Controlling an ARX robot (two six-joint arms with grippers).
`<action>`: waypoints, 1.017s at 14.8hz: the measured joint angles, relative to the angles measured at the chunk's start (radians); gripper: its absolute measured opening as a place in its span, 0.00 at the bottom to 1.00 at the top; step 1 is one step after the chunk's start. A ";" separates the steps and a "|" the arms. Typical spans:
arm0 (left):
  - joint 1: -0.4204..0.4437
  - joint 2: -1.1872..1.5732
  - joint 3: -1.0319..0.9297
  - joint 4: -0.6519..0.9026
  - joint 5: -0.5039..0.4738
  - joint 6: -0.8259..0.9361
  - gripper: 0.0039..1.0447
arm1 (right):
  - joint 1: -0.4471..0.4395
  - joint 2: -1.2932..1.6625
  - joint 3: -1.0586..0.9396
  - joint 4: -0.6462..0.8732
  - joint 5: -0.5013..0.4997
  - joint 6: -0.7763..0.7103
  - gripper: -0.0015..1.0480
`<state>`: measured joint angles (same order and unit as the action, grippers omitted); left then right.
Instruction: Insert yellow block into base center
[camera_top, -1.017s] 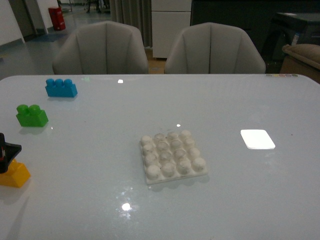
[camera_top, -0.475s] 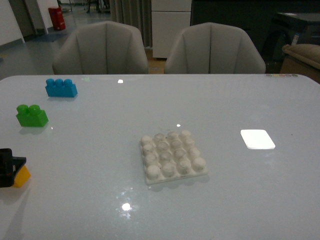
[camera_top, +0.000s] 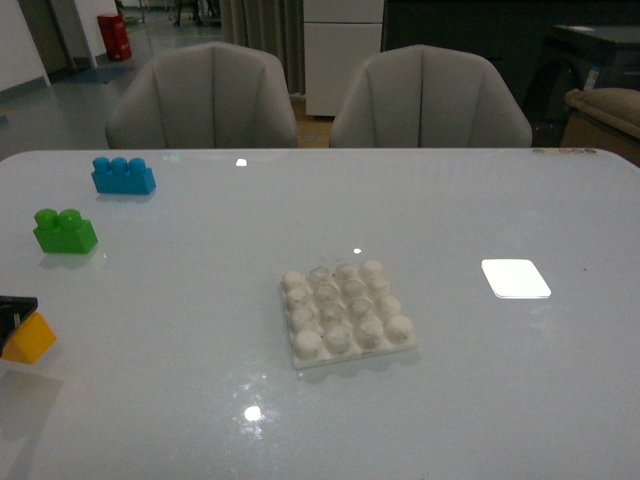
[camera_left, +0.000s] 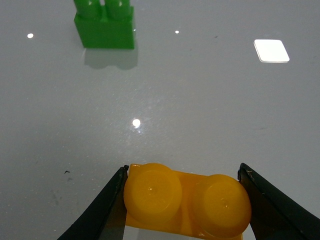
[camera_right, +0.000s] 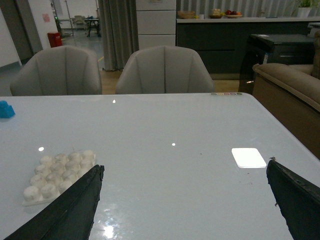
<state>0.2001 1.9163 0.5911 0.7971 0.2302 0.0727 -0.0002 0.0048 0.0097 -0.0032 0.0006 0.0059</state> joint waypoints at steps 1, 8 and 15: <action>-0.034 -0.064 -0.017 -0.014 -0.019 -0.023 0.56 | 0.000 0.000 0.000 0.000 0.000 0.000 0.94; -0.632 -0.149 0.105 -0.207 -0.398 -0.307 0.56 | 0.000 0.000 0.000 0.000 0.000 0.000 0.94; -0.880 0.074 0.408 -0.387 -0.637 -0.502 0.56 | 0.000 0.000 0.000 0.000 0.000 0.000 0.94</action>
<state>-0.6796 1.9907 0.9993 0.4103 -0.4065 -0.4297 -0.0002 0.0048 0.0097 -0.0036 0.0002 0.0059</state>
